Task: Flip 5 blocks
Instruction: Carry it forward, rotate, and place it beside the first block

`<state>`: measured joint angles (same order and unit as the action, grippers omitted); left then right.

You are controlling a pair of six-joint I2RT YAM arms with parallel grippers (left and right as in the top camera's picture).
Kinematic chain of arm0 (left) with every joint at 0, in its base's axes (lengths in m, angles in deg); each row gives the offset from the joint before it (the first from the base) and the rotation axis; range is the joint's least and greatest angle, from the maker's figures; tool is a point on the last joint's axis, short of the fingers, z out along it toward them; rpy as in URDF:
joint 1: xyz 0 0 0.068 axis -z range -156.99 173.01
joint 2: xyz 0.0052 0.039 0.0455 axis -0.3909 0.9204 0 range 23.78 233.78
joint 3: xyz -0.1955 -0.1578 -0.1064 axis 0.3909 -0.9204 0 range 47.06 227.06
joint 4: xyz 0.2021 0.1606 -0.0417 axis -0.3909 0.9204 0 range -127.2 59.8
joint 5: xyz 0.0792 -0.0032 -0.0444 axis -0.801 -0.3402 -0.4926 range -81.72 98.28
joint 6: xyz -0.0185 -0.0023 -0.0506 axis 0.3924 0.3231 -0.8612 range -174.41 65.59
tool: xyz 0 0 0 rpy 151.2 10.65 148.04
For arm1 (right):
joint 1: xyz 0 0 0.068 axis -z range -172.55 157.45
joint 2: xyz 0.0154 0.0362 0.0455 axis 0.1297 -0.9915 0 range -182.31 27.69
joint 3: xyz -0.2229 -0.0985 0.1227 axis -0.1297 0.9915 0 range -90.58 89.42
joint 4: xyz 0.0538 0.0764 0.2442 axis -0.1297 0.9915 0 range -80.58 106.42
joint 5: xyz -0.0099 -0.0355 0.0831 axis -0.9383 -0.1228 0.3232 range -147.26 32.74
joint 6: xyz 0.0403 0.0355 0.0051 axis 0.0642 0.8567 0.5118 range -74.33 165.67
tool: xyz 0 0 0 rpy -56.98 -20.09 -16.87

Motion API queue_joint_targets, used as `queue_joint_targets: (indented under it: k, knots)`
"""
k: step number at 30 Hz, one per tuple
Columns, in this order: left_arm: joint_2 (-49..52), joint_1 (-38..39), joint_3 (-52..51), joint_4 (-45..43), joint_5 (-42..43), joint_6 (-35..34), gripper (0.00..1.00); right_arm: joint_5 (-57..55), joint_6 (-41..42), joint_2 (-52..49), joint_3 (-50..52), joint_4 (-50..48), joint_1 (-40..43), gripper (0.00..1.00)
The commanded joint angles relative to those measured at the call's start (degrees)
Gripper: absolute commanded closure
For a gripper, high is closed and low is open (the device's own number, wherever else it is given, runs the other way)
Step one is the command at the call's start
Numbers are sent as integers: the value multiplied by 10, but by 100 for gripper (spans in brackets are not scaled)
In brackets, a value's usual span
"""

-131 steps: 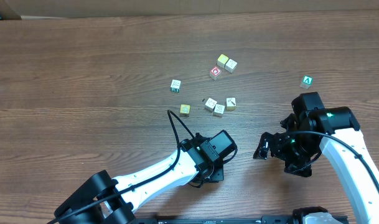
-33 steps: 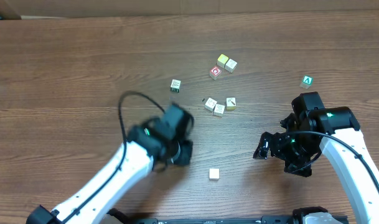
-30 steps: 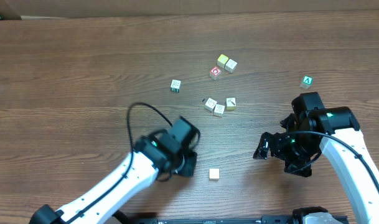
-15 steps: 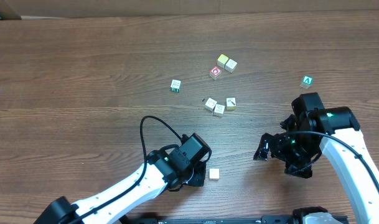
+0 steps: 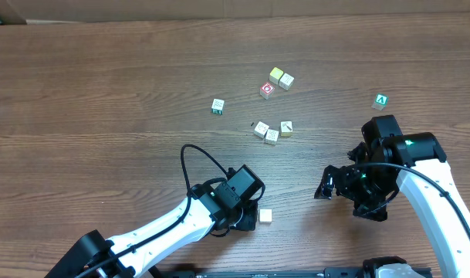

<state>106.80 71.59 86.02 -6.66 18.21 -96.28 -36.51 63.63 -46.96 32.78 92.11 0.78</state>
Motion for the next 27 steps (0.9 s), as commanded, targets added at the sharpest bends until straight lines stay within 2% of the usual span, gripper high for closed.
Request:
queue_joint_targets:
  k: [1, 14, 27]
  knots:
    - [10, 2, -5, 0, 19, -6, 89, 3, -4, 0, -11, -1, 3, 0]
    - [10, 7, -5, -7, 22, -5, 88, 3, -4, 0, -11, 0, 3, 0]
    - [10, 10, -5, -7, 21, -6, 73, 3, -4, 0, -11, 0, 3, 0]
